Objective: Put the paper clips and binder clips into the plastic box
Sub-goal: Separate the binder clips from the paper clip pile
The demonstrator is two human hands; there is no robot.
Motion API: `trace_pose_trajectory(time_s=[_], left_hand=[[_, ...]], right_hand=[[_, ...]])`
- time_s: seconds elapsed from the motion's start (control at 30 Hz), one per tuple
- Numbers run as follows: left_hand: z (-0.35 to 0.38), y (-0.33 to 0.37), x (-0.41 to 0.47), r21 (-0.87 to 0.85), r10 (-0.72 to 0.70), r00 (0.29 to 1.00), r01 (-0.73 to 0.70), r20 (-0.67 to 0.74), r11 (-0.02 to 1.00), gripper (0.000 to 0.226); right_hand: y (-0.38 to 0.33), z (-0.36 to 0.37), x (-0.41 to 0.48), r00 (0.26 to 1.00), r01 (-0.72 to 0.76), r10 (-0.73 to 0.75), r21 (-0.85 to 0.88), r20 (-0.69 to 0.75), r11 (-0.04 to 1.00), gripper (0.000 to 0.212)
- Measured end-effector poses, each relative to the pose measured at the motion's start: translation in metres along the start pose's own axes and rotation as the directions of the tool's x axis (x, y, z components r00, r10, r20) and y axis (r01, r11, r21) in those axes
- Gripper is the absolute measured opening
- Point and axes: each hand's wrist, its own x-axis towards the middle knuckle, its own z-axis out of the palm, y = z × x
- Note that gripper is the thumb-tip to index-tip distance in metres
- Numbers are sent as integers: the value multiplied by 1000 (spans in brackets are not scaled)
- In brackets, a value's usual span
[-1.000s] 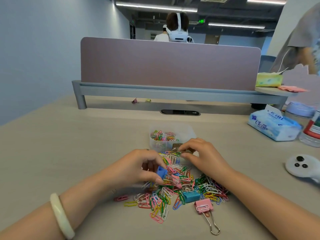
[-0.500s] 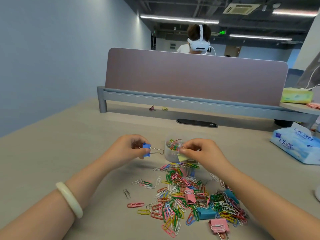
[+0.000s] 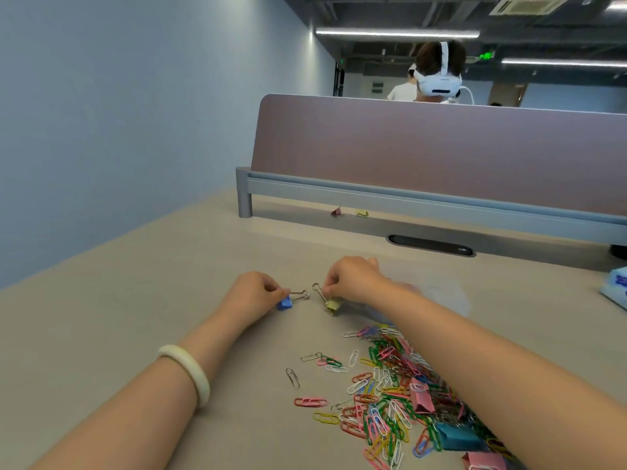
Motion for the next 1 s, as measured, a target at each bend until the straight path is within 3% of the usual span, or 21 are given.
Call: trace_pose_trajectory(time_s=[0.13,0.27,0.33,0.4,0.53,0.67,0.8,1.0], left_hand=[[2,-1,2,78,36,999,-35,-12,996,23],[5,2,1,103,86,989,-73,-118,992,31],[5,14,-6,40,188,973,-184,-134,982,30],[8,35,-21,-38,348,937,-349,-27,936,27],[27,80,-65,-104,579,751,-579,317,808,29],[51,106,-87,-68,661,564,-733,494,676,39],[62,112,-84,43,635,544,-777,548,628,44],[71,109,-85,10,684,539,-789,492,615,35]], right_hand=[[1,5,5,1000,3,-4,-56,-12,998,18],[10,-8,-14,986,71,-69,10,-151,997,16],[17,-22,-37,970,123,-102,85,-223,989,14],[29,-34,-67,967,161,-117,185,-226,970,12],[67,-44,-130,996,82,-70,258,-55,963,8],[102,-44,-172,995,-70,51,223,86,972,5],[117,-50,-197,977,-139,93,238,193,961,13],[123,-44,-207,954,-219,171,183,248,958,28]])
